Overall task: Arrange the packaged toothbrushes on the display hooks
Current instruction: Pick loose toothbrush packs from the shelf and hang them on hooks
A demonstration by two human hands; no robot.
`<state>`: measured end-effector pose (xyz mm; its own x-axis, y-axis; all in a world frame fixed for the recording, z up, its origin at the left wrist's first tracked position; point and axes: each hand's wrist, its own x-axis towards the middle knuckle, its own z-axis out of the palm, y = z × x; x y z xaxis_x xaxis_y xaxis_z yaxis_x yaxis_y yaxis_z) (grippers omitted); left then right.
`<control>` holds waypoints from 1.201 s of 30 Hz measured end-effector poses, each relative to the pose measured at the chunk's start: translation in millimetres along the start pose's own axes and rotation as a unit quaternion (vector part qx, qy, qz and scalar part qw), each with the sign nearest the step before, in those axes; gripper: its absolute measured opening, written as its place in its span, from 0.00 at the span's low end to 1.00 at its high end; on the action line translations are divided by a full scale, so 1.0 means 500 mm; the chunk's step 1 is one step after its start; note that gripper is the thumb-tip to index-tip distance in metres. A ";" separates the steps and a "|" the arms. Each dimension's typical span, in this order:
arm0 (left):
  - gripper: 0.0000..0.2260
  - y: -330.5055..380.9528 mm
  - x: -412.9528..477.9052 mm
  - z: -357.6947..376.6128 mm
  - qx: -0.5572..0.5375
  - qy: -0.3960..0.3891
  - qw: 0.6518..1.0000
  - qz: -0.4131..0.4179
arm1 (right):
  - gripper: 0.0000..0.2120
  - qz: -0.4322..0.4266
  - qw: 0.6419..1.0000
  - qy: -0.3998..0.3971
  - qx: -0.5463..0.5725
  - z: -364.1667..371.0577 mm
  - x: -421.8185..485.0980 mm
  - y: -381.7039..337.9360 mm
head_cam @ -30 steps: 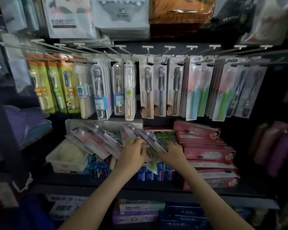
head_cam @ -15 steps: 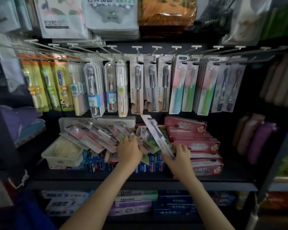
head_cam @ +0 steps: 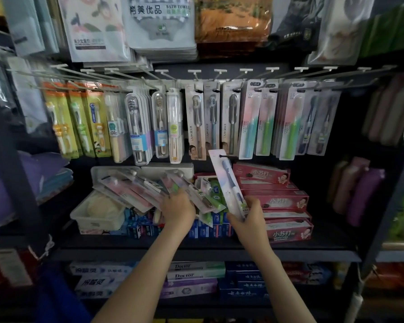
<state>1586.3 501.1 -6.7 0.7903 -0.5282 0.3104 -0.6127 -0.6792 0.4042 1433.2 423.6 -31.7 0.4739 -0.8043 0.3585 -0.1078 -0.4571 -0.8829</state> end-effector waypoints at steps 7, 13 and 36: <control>0.20 0.086 -0.024 -0.052 -0.010 0.069 0.991 0.113 | 0.33 -0.056 0.996 0.068 -0.011 -0.051 0.013 -0.017; 0.22 0.239 -0.017 -0.070 -0.030 0.114 0.949 0.294 | 0.34 -0.103 0.975 0.163 -0.107 -0.206 0.073 0.001; 0.30 0.567 0.152 -0.003 0.058 0.184 0.912 0.361 | 0.34 -0.117 0.937 0.179 -0.277 -0.456 0.384 0.095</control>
<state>1472.6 269.0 132.8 0.1146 -0.6676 0.7356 -0.9533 -0.2823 -0.1077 1319.7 160.8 64.6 0.2289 -0.6880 0.6886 -0.5206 -0.6843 -0.5106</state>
